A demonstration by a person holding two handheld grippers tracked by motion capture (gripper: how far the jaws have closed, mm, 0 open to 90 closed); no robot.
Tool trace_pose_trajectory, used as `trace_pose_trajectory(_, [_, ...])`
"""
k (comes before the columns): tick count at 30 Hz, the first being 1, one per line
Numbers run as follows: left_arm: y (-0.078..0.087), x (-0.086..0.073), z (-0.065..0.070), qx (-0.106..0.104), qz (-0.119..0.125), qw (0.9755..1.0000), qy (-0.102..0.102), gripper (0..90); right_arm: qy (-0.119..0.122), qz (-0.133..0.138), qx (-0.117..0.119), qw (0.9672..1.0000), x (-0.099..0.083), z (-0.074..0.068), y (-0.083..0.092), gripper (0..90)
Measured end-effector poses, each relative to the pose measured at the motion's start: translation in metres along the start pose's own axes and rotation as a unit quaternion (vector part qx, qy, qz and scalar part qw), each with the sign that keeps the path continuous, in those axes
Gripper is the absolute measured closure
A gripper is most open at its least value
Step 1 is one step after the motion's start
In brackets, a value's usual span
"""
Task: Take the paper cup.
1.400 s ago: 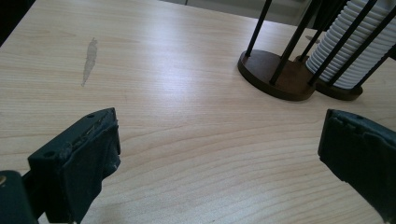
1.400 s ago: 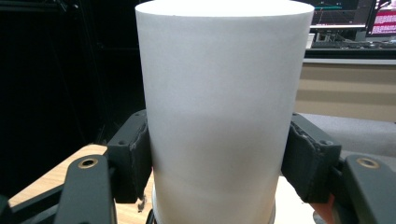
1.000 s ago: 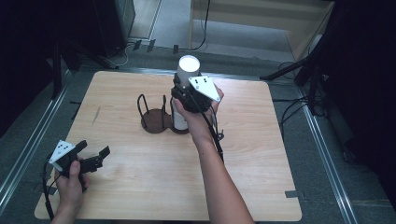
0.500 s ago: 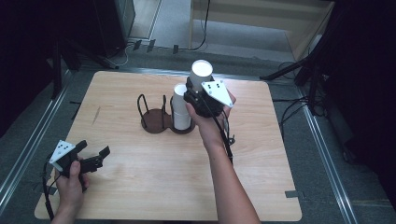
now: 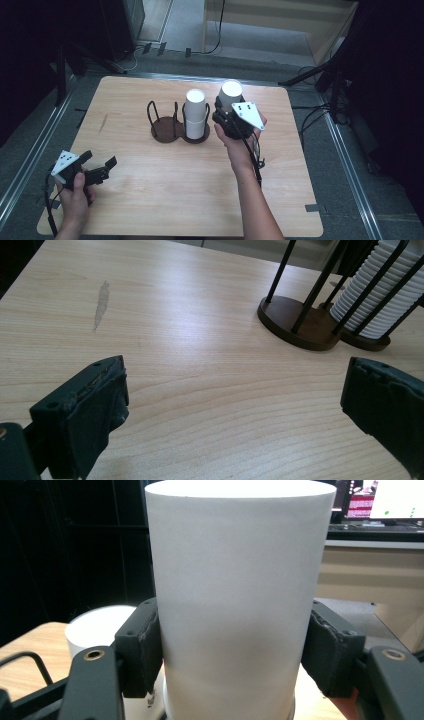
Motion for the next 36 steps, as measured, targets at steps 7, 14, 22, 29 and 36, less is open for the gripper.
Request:
trace_pose_trajectory(7, [0.000, 0.000, 0.000, -0.002, 0.000, 1.0000, 0.002, 0.0, 0.007, -0.011, -0.011, 0.9999, -0.020, 0.014, 0.014, 32.3])
trace_pose_trajectory(14, [0.001, 0.000, -0.001, -0.012, -0.004, 0.9999, 0.000, 0.0, 0.005, -0.018, -0.014, 0.9997, -0.042, 0.023, 0.031, 32.3])
trace_pose_trajectory(22, [0.004, -0.002, 0.002, -0.029, 0.004, 0.9995, -0.014, 0.0, -0.010, -0.027, -0.015, 0.9995, -0.063, 0.038, 0.059, 32.1])
trace_pose_trajectory(29, [0.003, -0.004, 0.004, -0.022, 0.001, 0.9996, -0.020, 0.0, -0.019, -0.045, -0.016, 0.9987, -0.087, 0.046, 0.082, 32.1])
trace_pose_trajectory(36, [0.006, -0.002, -0.001, -0.010, 0.022, 0.9997, 0.004, 0.0, -0.021, -0.066, -0.016, 0.9975, -0.102, 0.047, 0.088, 32.0])
Point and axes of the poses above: each handheld gripper's, and its own axes: y roughly backward along the jaws, x roughly out of its top, z roughly to its right, the point moved 2 cm from there along -y, roughly forward along the jaws, and after that the axes turned 10 degrees about y, right-handed, at the moved point
